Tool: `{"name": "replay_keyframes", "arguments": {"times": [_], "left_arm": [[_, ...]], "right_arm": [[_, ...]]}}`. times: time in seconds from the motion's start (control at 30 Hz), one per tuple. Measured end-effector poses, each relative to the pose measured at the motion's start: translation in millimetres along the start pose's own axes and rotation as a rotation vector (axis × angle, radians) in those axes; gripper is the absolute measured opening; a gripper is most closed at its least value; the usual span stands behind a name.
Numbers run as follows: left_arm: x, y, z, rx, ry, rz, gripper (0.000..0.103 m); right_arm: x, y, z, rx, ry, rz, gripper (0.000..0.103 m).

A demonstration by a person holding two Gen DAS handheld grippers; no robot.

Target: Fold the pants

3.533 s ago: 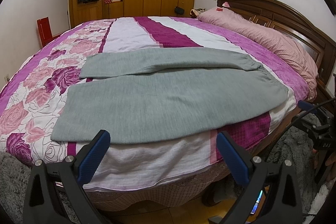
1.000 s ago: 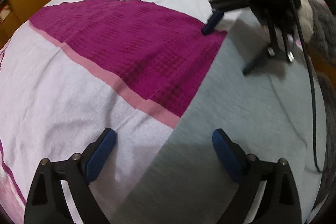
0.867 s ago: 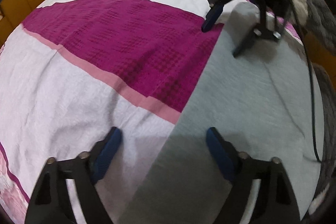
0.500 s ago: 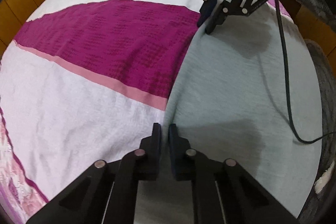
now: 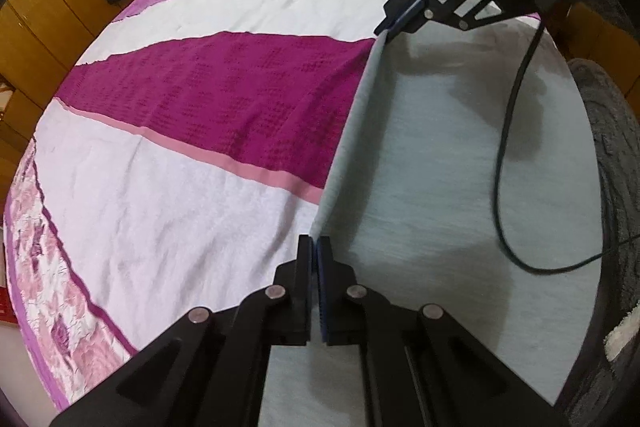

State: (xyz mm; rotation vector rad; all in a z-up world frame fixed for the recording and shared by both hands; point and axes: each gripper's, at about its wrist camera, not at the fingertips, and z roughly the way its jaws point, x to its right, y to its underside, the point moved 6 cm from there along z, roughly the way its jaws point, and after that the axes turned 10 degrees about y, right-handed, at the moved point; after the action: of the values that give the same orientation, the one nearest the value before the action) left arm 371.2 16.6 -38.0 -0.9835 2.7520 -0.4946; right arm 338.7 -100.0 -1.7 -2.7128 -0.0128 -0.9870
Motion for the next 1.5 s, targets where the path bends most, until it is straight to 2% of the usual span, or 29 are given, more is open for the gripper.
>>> {"name": "replay_keyframes", "arguments": {"times": [0.03, 0.17, 0.27, 0.4, 0.53, 0.83, 1.1, 1.3, 1.5], "left_arm": [[4, 0, -4, 0.0, -0.035, 0.007, 0.002], [17, -2, -13, 0.02, -0.098, 0.0, 0.003], [23, 0, -18, 0.039, -0.271, -0.027, 0.002], [47, 10, -22, 0.076, -0.307, -0.122, 0.002], [77, 26, -34, 0.107, -0.318, -0.145, 0.002], [154, 50, -50, 0.122, -0.338, -0.14, 0.002], [209, 74, -47, 0.108, -0.361, -0.095, 0.002], [243, 96, -34, 0.07, -0.352, -0.061, 0.002], [270, 104, -27, 0.052, -0.367, -0.012, 0.002]], "right_arm": [[-5, 1, -8, -0.001, 0.028, -0.014, 0.0], [-13, 7, -25, -0.013, 0.126, -0.056, 0.0], [-25, 7, -33, -0.019, 0.229, -0.097, 0.0], [-53, 9, -50, -0.025, 0.387, -0.194, 0.0], [-78, 14, -62, -0.038, 0.454, -0.233, 0.0], [-121, 17, -95, -0.032, 0.527, -0.238, 0.0], [-163, 20, -108, -0.005, 0.583, -0.337, 0.0], [-203, 26, -111, 0.003, 0.595, -0.429, 0.0], [-207, 28, -102, -0.001, 0.585, -0.463, 0.0]]}}
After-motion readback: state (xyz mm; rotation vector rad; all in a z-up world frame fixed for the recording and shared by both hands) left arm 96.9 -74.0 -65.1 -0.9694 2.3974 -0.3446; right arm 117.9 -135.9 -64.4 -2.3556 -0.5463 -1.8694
